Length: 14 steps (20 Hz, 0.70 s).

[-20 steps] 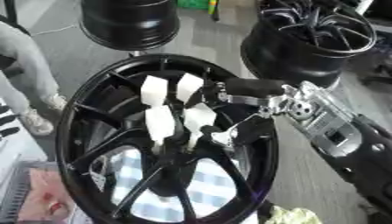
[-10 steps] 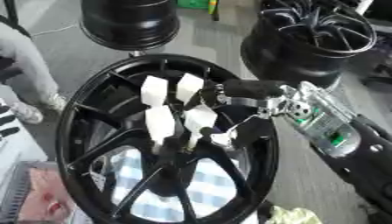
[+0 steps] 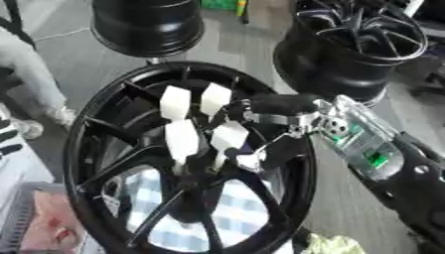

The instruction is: Pull the pin out of the wheel hub.

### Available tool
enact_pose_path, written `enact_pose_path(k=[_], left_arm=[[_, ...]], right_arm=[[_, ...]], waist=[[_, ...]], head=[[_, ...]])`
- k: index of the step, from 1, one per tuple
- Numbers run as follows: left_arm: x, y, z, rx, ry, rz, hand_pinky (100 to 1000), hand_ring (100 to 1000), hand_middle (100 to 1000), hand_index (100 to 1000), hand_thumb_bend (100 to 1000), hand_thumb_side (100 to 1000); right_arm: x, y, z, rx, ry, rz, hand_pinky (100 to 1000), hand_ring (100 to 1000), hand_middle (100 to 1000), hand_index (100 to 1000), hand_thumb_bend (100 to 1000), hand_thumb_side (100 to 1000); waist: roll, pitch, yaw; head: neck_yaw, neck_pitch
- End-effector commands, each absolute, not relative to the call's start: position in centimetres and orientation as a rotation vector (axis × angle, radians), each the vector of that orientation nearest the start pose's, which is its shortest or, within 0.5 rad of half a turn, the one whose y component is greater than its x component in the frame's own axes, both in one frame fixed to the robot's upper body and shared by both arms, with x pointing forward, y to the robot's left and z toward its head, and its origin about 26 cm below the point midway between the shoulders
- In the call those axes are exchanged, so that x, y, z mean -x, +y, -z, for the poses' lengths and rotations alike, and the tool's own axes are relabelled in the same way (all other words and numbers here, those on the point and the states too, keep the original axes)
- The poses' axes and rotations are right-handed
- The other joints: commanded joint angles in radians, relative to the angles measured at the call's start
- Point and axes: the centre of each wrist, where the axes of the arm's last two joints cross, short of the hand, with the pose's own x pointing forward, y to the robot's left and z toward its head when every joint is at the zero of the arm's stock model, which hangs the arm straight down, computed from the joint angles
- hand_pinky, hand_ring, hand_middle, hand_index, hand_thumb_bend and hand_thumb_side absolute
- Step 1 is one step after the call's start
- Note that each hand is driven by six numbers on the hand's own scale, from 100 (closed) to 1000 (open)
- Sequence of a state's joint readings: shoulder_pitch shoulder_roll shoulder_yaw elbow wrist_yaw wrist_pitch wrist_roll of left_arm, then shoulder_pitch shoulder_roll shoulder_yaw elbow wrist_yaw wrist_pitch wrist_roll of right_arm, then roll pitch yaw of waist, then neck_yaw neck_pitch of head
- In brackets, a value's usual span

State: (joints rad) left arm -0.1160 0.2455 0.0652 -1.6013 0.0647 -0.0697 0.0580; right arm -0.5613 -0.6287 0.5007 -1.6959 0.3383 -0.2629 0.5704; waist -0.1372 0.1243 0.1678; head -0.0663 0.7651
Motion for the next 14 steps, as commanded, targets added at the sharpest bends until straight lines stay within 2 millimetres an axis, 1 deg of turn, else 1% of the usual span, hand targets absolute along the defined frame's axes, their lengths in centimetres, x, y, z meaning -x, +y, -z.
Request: enact_pose_path(k=[1, 2, 6, 7, 9, 10, 14], left_arm=[[-30.85, 30.96, -5.58, -0.21, -1.823, 0.093, 743, 809, 793, 862, 100, 847], [-30.85, 30.95, -5.58, -0.21, -1.823, 0.093, 743, 810, 793, 862, 100, 846], [-30.88, 30.92, -5.61, -0.209, -1.824, 0.094, 743, 810, 794, 862, 100, 847], [-30.88, 30.91, -5.6, -0.208, -1.823, 0.095, 743, 810, 794, 862, 100, 847], [-30.89, 30.89, -5.59, -0.207, -1.823, 0.096, 743, 811, 794, 862, 100, 847], [-30.89, 30.89, -5.59, -0.207, -1.823, 0.096, 743, 811, 794, 862, 100, 847], [-30.9, 30.87, -5.57, -0.206, -1.822, 0.096, 743, 812, 794, 862, 100, 847]], right_arm=[[-34.91, -21.84, -17.07, 0.162, -1.673, -1.948, 713, 777, 836, 894, 100, 542], [-34.86, -21.89, -17.01, 0.163, -1.673, -1.948, 692, 760, 831, 888, 100, 522], [-34.73, -21.95, -16.97, 0.169, -1.681, -1.944, 586, 656, 801, 862, 100, 354], [-34.73, -21.92, -17.0, 0.171, -1.689, -1.939, 566, 635, 791, 853, 100, 326], [-34.77, -21.86, -17.03, 0.175, -1.705, -1.926, 493, 581, 765, 834, 100, 205], [-34.8, -21.83, -17.04, 0.179, -1.712, -1.922, 467, 562, 754, 823, 100, 194], [-34.95, -21.67, -17.01, 0.187, -1.738, -1.908, 393, 510, 714, 783, 100, 196]], waist=[[0.01, -0.009, 0.001], [0.01, -0.009, 0.001], [0.01, -0.009, 0.002], [0.01, -0.009, 0.003], [0.01, -0.009, 0.003], [0.01, -0.009, 0.004], [0.009, -0.009, 0.005]], head=[[-0.004, 0.005], [-0.005, 0.005], [-0.005, 0.005], [-0.005, 0.005], [-0.006, 0.005], [-0.006, 0.005], [-0.007, 0.005]])
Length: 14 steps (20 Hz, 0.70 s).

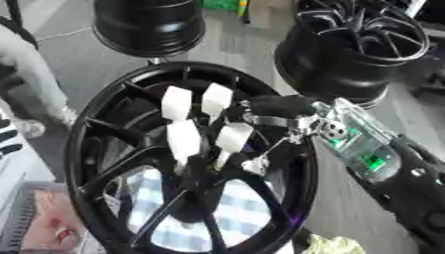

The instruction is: Pull the pin out of the wheel hub.

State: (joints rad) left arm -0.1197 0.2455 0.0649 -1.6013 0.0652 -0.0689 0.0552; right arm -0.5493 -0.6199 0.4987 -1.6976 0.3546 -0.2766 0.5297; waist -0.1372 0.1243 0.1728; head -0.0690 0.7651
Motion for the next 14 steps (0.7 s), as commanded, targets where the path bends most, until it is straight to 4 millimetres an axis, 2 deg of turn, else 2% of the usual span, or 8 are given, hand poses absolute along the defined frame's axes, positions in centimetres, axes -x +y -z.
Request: enact_pose_path(k=[1, 4, 5, 6, 7, 14], left_arm=[[-30.9, 30.87, -5.57, -0.206, -1.822, 0.096, 743, 812, 794, 862, 100, 847], [-30.9, 30.87, -5.56, -0.206, -1.822, 0.096, 743, 812, 794, 862, 100, 847], [-30.9, 30.87, -5.55, -0.206, -1.821, 0.095, 743, 812, 795, 862, 100, 848], [-30.91, 30.87, -5.54, -0.206, -1.821, 0.094, 743, 812, 795, 862, 100, 848], [-30.9, 30.87, -5.52, -0.206, -1.82, 0.094, 743, 812, 795, 862, 100, 848], [-30.9, 30.87, -5.38, -0.205, -1.815, 0.092, 743, 812, 795, 862, 100, 849]], right_arm=[[-34.97, -21.64, -16.99, 0.188, -1.741, -1.907, 393, 510, 714, 783, 100, 196], [-35.01, -21.62, -16.92, 0.19, -1.745, -1.907, 393, 510, 714, 783, 100, 196], [-35.02, -21.55, -16.97, 0.189, -1.753, -1.903, 310, 462, 669, 735, 100, 198], [-35.02, -21.49, -16.99, 0.188, -1.762, -1.899, 310, 462, 669, 735, 100, 198], [-35.03, -21.44, -17.04, 0.187, -1.772, -1.893, 273, 436, 643, 712, 100, 198], [-35.06, -21.3, -17.6, 0.184, -1.824, -1.858, 222, 393, 600, 660, 100, 198]], waist=[[0.009, -0.009, 0.0], [0.009, -0.009, 0.0], [0.009, -0.01, 0.001], [0.009, -0.01, 0.001], [0.008, -0.01, 0.002], [0.007, -0.013, 0.003]], head=[[-0.005, 0.005], [-0.005, 0.005], [-0.005, 0.005], [-0.004, 0.005], [-0.004, 0.005], [-0.005, 0.005]])
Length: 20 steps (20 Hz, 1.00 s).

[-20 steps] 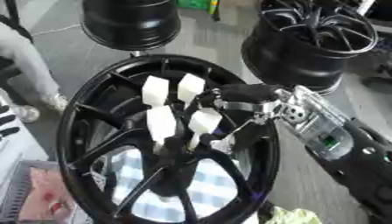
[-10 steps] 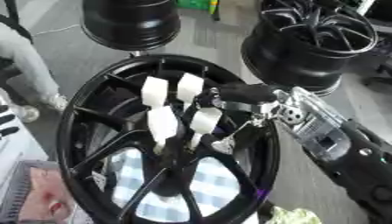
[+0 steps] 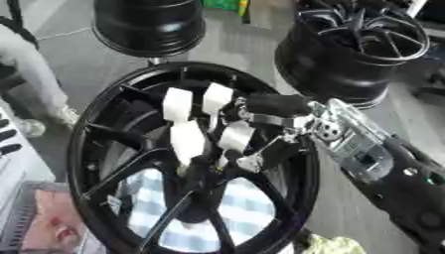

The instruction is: Pull the pin out of the wheel hub.

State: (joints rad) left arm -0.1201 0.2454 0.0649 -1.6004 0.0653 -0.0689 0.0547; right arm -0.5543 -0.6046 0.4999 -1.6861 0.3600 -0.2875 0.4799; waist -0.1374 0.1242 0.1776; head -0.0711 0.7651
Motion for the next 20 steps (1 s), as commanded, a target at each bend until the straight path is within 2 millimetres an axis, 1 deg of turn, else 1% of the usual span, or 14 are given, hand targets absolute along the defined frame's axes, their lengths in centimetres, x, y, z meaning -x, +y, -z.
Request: enact_pose_path(k=[1, 8, 16, 20], left_arm=[[-30.9, 30.9, -5.4, -0.205, -1.814, 0.093, 743, 812, 795, 862, 100, 849], [-30.9, 30.8, -5.2, -0.203, -1.81, 0.095, 744, 813, 796, 862, 100, 850], [-30.8, 30.9, -5.0, -0.202, -1.801, 0.094, 744, 813, 796, 862, 100, 852], [-30.8, 30.9, -5.0, -0.202, -1.8, 0.095, 744, 813, 796, 862, 100, 852]], right_arm=[[-35.1, -21.3, -17.8, 0.186, -1.83, -1.854, 220, 391, 598, 659, 100, 198], [-35.1, -21.4, -18.6, 0.186, -1.846, -1.832, 207, 381, 590, 649, 100, 199], [-35.6, -22.8, -20.2, 0.226, -1.897, -1.72, 192, 368, 577, 640, 100, 202], [-35.6, -23.0, -20.6, 0.225, -1.905, -1.705, 192, 368, 577, 640, 100, 202]], waist=[[0.007, -0.013, -0.002], [0.006, -0.016, -0.002], [0.002, -0.023, -0.001], [0.002, -0.024, 0.0]], head=[[-0.004, 0.005], [-0.006, 0.005], [-0.006, 0.005], [-0.005, 0.005]])
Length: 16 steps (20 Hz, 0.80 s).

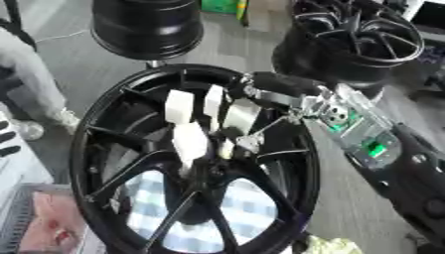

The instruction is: Pull the pin out of the wheel hub.

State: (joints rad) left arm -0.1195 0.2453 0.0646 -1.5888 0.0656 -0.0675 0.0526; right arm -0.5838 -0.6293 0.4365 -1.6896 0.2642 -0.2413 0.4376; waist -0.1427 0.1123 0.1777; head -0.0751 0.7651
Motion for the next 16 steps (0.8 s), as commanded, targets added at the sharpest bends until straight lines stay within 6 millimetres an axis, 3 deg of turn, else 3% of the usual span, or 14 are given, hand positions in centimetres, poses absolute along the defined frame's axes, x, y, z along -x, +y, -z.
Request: enact_pose_path(k=[1, 8, 16], left_arm=[[-30.8, 31.0, -4.9, -0.204, -1.797, 0.094, 744, 814, 796, 862, 100, 853], [-30.6, 31.2, -4.6, -0.205, -1.784, 0.088, 744, 814, 796, 862, 100, 854], [-30.4, 31.7, -4.1, -0.211, -1.768, 0.071, 744, 815, 796, 862, 100, 854]], right_arm=[[-35.6, -23.3, -20.9, 0.237, -1.913, -1.695, 187, 364, 573, 637, 100, 204], [-35.1, -26.0, -23.6, 0.295, -1.975, -1.574, 177, 357, 565, 628, 100, 205], [-33.9, -29.1, -25.2, 0.377, -2.011, -1.43, 173, 353, 560, 619, 100, 174]], waist=[[0.006, -0.016, -0.003], [0.004, -0.032, -0.011], [0.009, -0.055, -0.024]], head=[[0.003, 0.005], [0.01, 0.005], [0.022, 0.005]])
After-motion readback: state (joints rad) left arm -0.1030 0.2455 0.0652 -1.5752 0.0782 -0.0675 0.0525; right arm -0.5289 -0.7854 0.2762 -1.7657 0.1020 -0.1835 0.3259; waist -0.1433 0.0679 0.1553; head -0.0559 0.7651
